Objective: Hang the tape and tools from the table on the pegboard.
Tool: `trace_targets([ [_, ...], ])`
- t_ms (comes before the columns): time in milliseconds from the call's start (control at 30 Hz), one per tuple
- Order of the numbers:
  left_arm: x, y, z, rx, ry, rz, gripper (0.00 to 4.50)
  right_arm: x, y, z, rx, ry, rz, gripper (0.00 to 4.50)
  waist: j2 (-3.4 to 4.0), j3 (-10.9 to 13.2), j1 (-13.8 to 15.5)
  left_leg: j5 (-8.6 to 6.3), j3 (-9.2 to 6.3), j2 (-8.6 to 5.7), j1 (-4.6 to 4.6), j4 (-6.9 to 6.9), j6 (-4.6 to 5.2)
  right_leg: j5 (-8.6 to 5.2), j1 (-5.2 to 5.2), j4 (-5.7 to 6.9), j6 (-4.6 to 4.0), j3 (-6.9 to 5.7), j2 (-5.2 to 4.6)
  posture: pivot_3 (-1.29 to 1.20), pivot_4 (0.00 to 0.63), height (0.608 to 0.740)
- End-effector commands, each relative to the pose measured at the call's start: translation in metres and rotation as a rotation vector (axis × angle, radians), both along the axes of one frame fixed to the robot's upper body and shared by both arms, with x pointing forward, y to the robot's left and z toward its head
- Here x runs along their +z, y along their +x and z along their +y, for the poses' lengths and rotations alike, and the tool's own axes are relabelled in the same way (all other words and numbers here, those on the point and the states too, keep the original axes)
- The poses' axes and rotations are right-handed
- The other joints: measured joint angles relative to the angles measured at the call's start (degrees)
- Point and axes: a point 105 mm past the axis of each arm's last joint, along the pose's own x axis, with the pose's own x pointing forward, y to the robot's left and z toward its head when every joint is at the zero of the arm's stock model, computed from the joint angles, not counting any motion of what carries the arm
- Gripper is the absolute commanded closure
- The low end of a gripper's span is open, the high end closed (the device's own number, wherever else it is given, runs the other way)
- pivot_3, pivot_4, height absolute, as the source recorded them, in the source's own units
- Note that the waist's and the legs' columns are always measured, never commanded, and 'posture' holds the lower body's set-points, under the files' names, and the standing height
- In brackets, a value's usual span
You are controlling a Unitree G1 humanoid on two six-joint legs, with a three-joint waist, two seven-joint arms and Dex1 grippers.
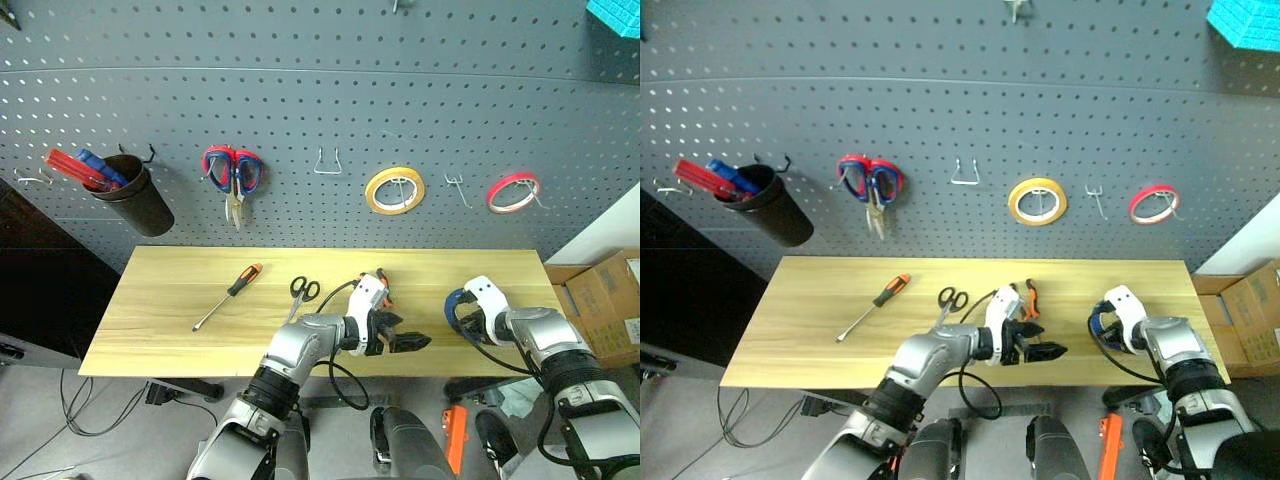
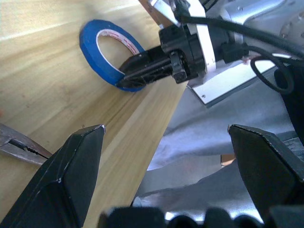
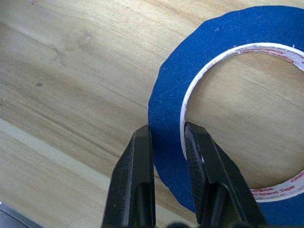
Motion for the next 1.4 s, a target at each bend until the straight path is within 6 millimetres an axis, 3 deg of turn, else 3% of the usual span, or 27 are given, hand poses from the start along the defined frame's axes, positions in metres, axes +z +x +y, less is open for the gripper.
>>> trace_targets([
  [33,0.022,0.001,-0.004,-0.024,-0.067,-0.059,0.00,0.008,-0.012,-0.005,0.091,-0.138,-0.092,3.97,0.07,0.0,0.3,0.00,0.01,0.00,-0.01,0.00,0.00,0.00,-0.01,0.01,0.00,0.01,0.00,0.02,0.197,0.740],
  [133,0.043,-0.004,0.003,-0.056,-0.130,-0.083,0.00,0.032,-0.035,0.014,0.192,-0.219,-0.258,3.97,0.20,-0.1,0.6,0.00,-0.06,-0.09,-0.23,-0.01,-0.01,-0.24,-0.23,0.24,0.33,-0.04,-0.09,0.01,0.185,0.740],
  [333,0.091,-0.014,0.043,-0.025,-0.251,-0.106,0.00,0.097,-0.064,0.054,0.155,-0.334,-0.707,3.97,0.39,-0.4,-1.3,-0.04,0.01,-0.07,-0.01,0.02,-0.09,-0.49,-0.37,0.70,0.40,0.13,-0.08,-0.05,0.141,0.740],
  [500,0.112,-0.003,0.064,0.076,-0.315,-0.096,0.00,0.129,-0.056,0.065,0.134,-0.449,-0.951,3.97,0.06,-0.8,-1.8,-0.02,-0.02,-0.09,0.16,0.21,-0.12,-0.66,-0.13,0.63,0.02,0.10,-0.10,-0.06,0.127,0.740],
  [633,0.121,0.015,0.067,0.162,-0.356,-0.100,0.00,0.156,-0.026,0.074,0.143,-0.476,-1.116,3.97,-0.02,-0.9,-1.8,-0.02,0.03,-0.10,0.06,0.65,-0.12,-0.63,-0.04,0.64,0.02,0.21,-0.10,-0.06,0.115,0.740],
  [800,0.128,0.040,0.056,0.213,-0.354,-0.155,0.00,0.166,0.019,0.073,0.194,-0.452,-1.172,3.97,-0.39,-1.2,-1.5,-0.01,0.09,-0.44,-0.01,0.86,-0.11,-0.29,0.04,0.68,0.23,0.76,-0.06,-0.05,0.103,0.740],
  [933,0.133,0.045,0.053,0.209,-0.362,-0.174,0.00,0.164,0.043,0.062,0.181,-0.394,-1.121,3.97,-0.52,-1.3,-1.5,-0.01,0.18,-0.58,-0.15,0.80,-0.09,-0.06,-0.05,0.61,0.63,1.05,-0.09,-0.03,0.104,0.740],
  [1200,0.132,0.045,0.055,0.209,-0.351,-0.186,0.00,0.148,0.058,0.052,0.096,-0.163,-0.935,3.97,-0.51,-1.3,-1.5,-0.02,0.20,-0.63,-0.08,0.77,-0.08,-0.09,-0.04,0.70,0.71,1.16,-0.12,-0.01,0.107,0.740],
  [1400,0.132,0.043,0.055,0.211,-0.351,-0.184,0.00,0.146,0.053,0.058,0.087,-0.134,-0.936,2.13,-0.50,-1.3,-1.5,-0.01,0.23,-0.64,-0.02,0.88,-0.07,0.02,0.01,0.76,0.83,1.22,-0.12,-0.01,0.111,0.740],
])
